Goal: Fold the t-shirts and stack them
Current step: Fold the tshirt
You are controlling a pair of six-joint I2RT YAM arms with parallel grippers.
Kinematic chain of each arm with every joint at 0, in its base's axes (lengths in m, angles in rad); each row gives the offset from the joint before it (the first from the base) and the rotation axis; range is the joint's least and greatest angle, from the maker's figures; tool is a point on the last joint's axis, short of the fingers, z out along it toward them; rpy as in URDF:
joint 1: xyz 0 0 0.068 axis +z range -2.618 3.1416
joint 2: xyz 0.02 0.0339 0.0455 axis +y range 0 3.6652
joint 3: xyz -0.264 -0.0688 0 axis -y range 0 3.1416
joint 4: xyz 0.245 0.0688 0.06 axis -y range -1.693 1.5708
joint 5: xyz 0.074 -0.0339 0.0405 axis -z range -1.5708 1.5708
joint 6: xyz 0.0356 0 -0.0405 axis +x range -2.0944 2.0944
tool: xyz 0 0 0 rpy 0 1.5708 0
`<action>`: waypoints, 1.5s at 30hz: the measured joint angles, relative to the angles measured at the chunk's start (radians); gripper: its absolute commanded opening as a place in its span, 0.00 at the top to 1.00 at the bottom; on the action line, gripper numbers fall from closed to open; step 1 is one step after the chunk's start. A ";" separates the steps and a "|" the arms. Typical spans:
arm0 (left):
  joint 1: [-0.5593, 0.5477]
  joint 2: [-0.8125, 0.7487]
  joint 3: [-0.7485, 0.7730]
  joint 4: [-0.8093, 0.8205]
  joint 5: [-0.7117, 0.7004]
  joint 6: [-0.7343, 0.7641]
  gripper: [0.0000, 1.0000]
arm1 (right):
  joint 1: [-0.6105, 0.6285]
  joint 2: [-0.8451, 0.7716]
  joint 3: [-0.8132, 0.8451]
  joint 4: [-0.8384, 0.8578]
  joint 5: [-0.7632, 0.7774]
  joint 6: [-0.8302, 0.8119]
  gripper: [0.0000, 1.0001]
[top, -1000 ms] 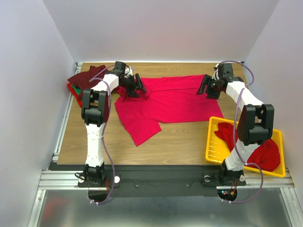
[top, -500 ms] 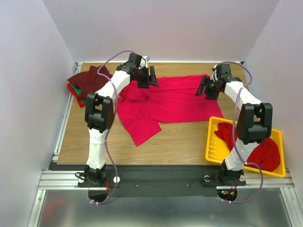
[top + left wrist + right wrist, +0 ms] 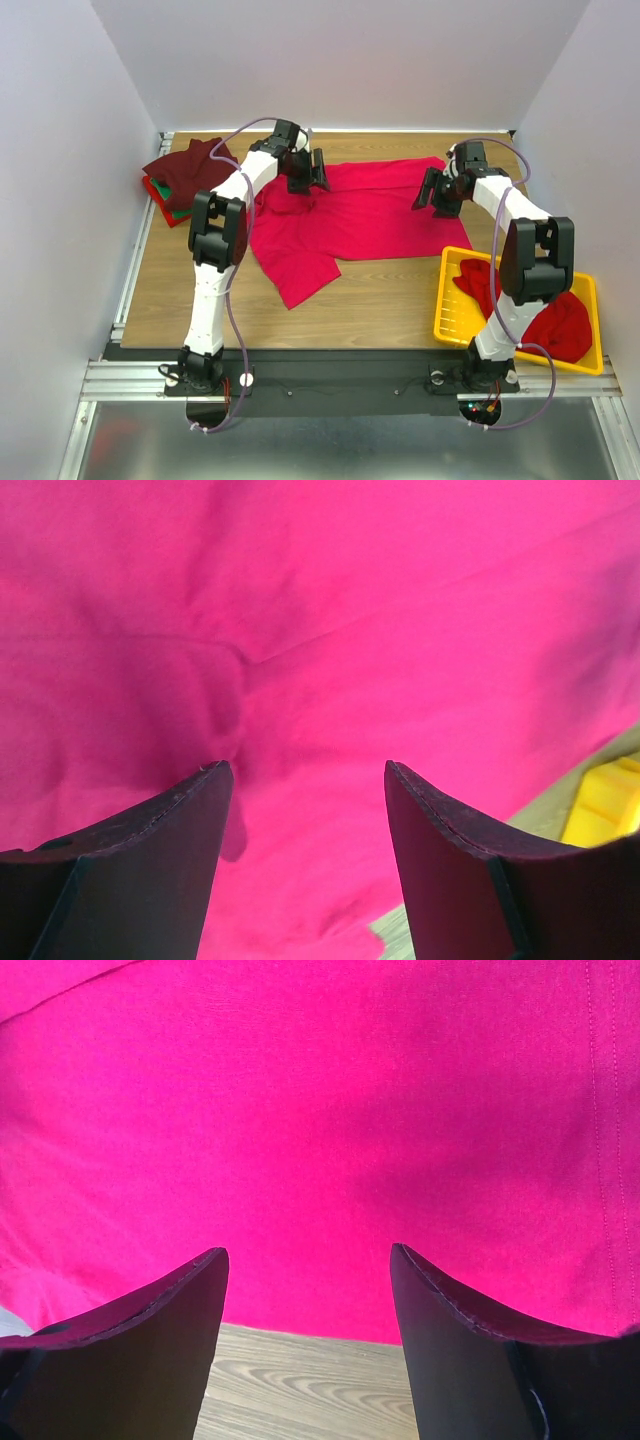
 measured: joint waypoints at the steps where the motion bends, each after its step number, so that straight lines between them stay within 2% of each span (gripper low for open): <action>1: 0.002 0.002 0.000 -0.010 -0.006 0.008 0.27 | 0.000 0.000 0.000 -0.001 0.000 0.000 0.28; 19: 0.001 0.003 -0.008 -0.119 -0.157 0.184 0.26 | 0.000 0.000 0.000 0.000 0.000 0.000 0.28; 24: -0.021 0.003 -0.008 -0.117 -0.211 0.209 0.34 | 0.000 0.000 0.000 0.000 0.000 0.000 0.28; 33: -0.080 -0.085 -0.086 -0.045 -0.444 0.204 0.34 | 0.004 0.000 -0.013 0.004 0.000 0.000 0.28; 37: -0.095 -0.165 -0.086 0.007 -0.531 0.202 0.38 | 0.005 0.000 -0.031 0.001 0.000 0.000 0.28; 38: -0.099 -0.182 -0.086 0.019 -0.543 0.204 0.46 | 0.005 0.000 -0.031 0.001 0.000 0.000 0.28; 40: -0.104 -0.202 -0.082 0.036 -0.563 0.210 0.53 | 0.005 0.000 -0.031 0.002 0.000 0.000 0.28; 45: -0.131 -0.192 -0.071 0.034 -0.577 0.229 0.56 | 0.006 0.000 -0.031 0.003 0.000 0.000 0.28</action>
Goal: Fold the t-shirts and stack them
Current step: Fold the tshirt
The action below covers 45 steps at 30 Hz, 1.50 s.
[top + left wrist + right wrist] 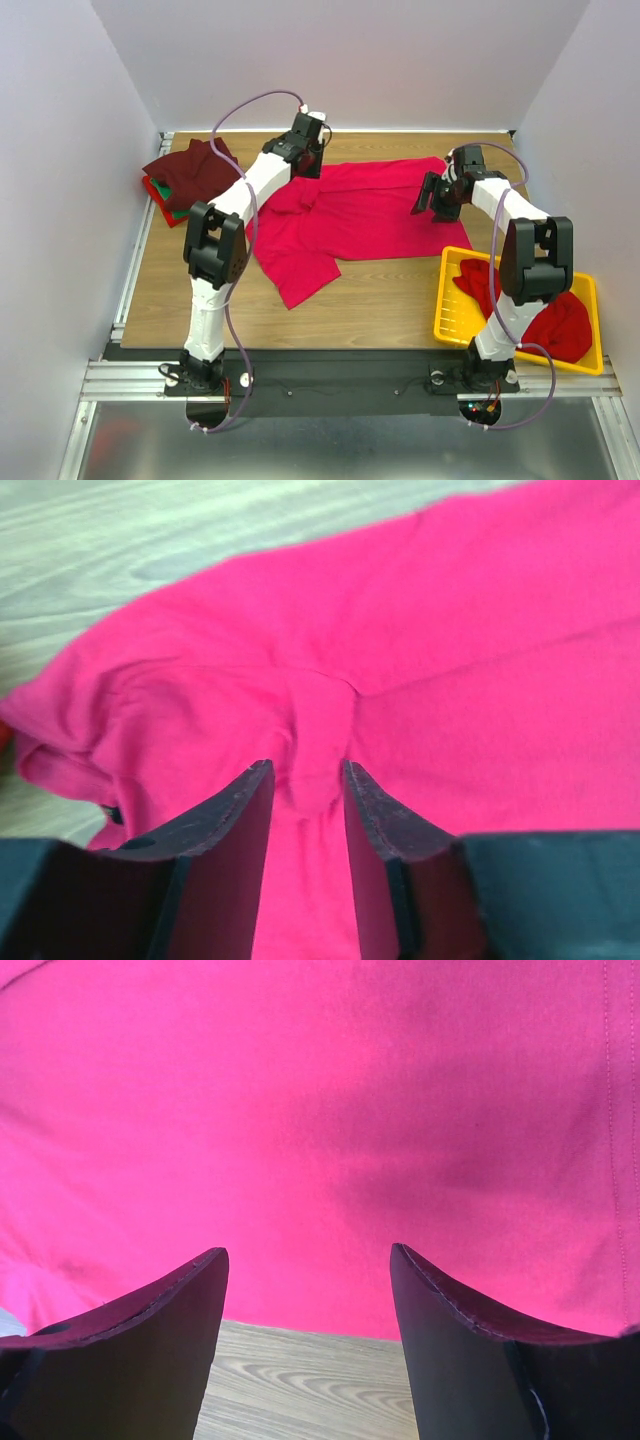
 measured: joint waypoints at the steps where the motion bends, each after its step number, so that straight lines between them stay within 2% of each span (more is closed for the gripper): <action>1: -0.007 0.005 0.000 -0.001 0.000 0.003 0.56 | 0.000 0.000 0.000 0.000 0.000 0.000 0.28; 14: -0.046 0.105 0.000 -0.052 0.005 0.037 0.57 | 0.000 0.000 0.000 0.000 0.000 0.000 0.28; 45: -0.041 0.183 -0.021 -0.063 0.004 0.043 0.66 | 0.000 0.000 -0.002 0.000 0.000 0.000 0.28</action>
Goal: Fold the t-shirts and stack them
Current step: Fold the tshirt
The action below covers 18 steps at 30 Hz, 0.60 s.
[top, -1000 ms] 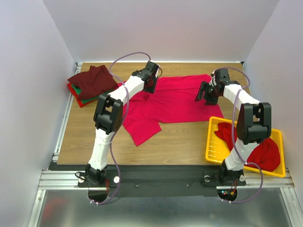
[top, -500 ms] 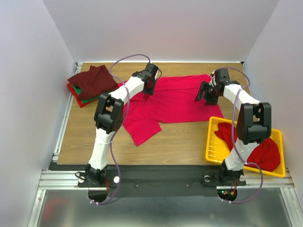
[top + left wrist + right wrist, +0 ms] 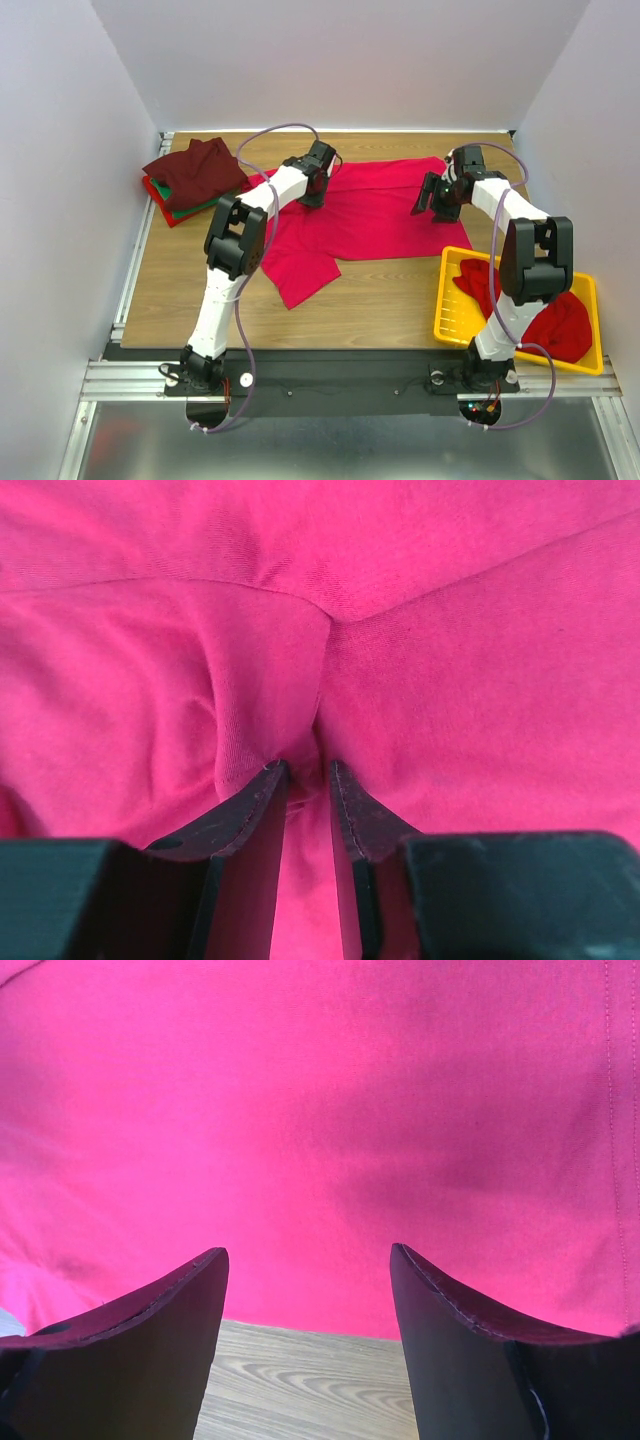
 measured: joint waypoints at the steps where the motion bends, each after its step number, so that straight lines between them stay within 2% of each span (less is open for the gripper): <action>1: 0.000 0.005 0.000 0.001 0.000 0.000 0.66 | 0.000 0.000 0.000 0.000 0.000 0.000 0.28; 12: 0.002 0.010 -0.006 0.016 -0.021 -0.008 0.68 | 0.000 -0.001 -0.007 0.003 0.000 0.000 0.28; 18: 0.026 0.009 -0.013 0.040 0.025 -0.029 0.70 | 0.000 -0.004 -0.042 0.003 0.001 0.000 0.28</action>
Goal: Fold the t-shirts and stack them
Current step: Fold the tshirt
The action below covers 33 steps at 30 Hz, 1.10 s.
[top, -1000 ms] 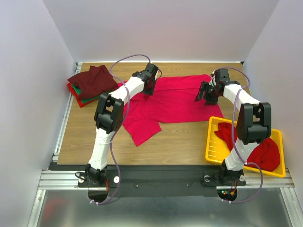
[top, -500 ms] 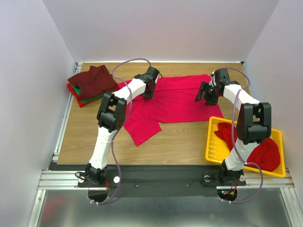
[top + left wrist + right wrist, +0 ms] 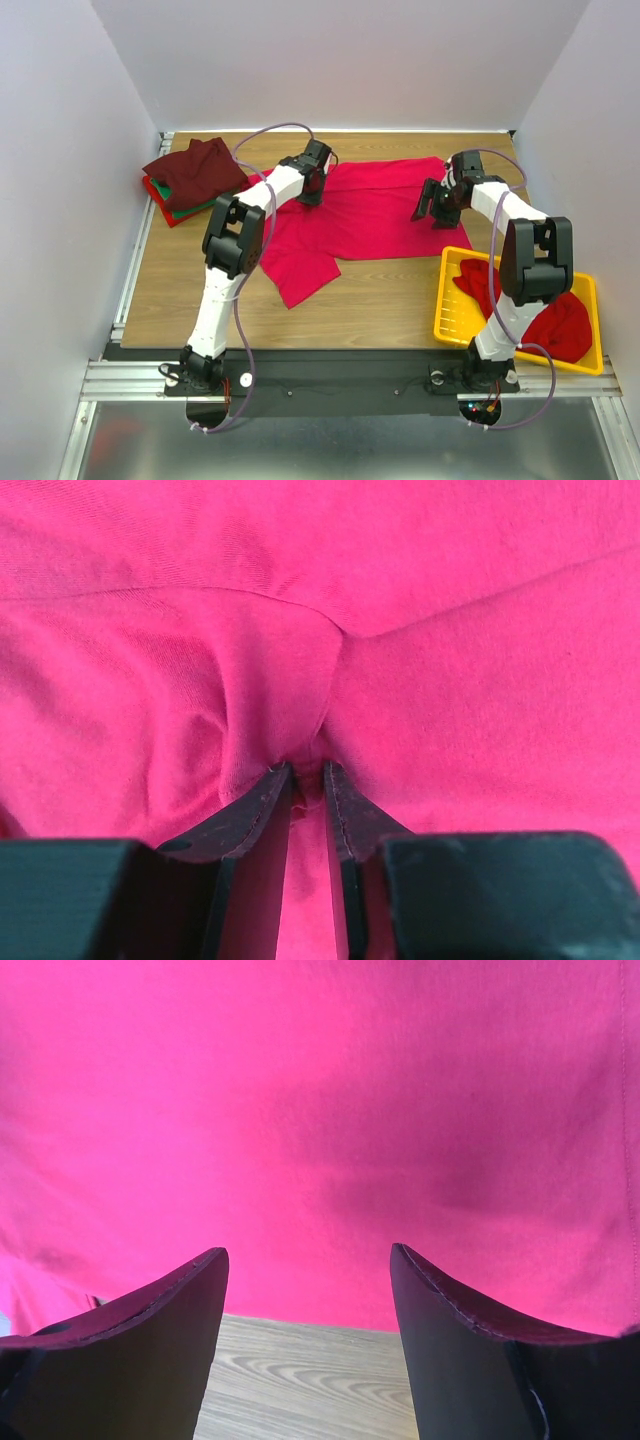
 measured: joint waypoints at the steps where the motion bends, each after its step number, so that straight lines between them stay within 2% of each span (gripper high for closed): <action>1: 0.006 0.000 0.000 0.004 0.011 -0.004 0.70 | 0.000 0.000 -0.002 0.000 0.000 0.000 0.28; 12: 0.055 -0.002 -0.009 0.039 0.137 -0.037 0.71 | 0.000 -0.006 -0.007 0.000 0.003 0.000 0.28; 15: 0.056 -0.006 -0.014 0.042 0.134 -0.035 0.84 | 0.000 -0.006 -0.007 0.000 0.003 0.000 0.28; 17: 0.056 -0.009 -0.021 0.049 0.130 -0.034 1.00 | 0.000 -0.006 -0.007 0.000 0.003 0.000 0.28; 24: 0.056 -0.024 -0.039 0.051 0.149 -0.033 1.00 | 0.000 -0.006 -0.007 0.000 0.003 0.000 0.28; 33: 0.063 -0.026 -0.028 -0.004 0.288 -0.087 1.00 | 0.000 -0.007 -0.007 0.000 0.003 0.000 0.28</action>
